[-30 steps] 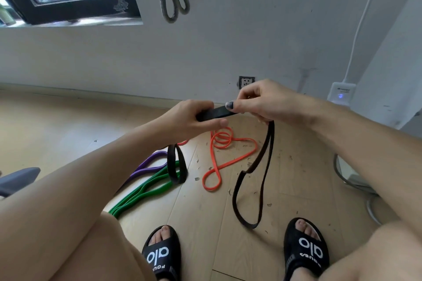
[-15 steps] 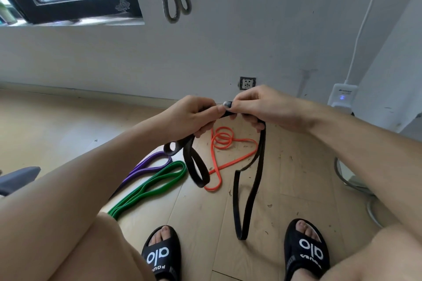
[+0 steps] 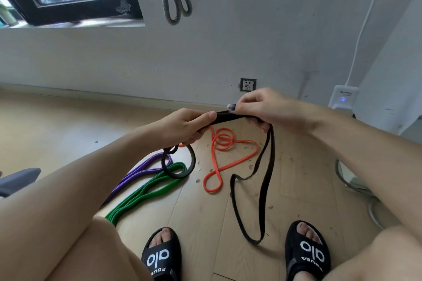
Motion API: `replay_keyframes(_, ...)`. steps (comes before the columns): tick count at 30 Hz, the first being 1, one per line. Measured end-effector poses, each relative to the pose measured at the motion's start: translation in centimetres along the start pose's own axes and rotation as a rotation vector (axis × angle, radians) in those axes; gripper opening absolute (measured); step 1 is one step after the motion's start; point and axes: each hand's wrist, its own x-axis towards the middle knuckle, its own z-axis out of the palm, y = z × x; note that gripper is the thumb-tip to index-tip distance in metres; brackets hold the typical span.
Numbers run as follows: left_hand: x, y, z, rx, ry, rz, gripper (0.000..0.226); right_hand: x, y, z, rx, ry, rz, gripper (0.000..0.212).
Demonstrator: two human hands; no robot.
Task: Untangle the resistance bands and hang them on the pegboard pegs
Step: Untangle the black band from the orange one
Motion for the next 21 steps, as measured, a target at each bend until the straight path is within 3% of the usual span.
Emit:
replay_keyframes(4,0.1,-0.4,0.0,-0.022,-0.036,0.013,0.033,0.3,0.0,0.0,-0.003,0.023,-0.007,0.019)
replay_keyframes(7,0.1,-1.3,-0.7,0.089,-0.082,-0.005,0.006,0.1,0.1,-0.2,0.003,0.042,0.014,0.019)
replay_keyframes(10,0.2,-3.1,-1.4,0.196,-0.160,-0.123,0.028,0.0,0.5,-0.6,0.054,0.083,0.048,0.024)
replay_keyframes(14,0.4,-4.4,-1.6,0.222,-0.123,-0.205,0.038,-0.2,0.9,-0.9,0.094,0.101,0.104,0.031)
replay_keyframes(17,0.2,-5.1,-1.8,0.444,-0.166,-0.267,0.051,-0.3,0.8,-1.3,0.154,0.137,0.140,0.020)
replay_keyframes(21,0.2,-6.1,-1.9,0.761,-0.105,-0.254,0.038,-0.3,1.3,-2.1,0.277,0.220,0.224,0.034)
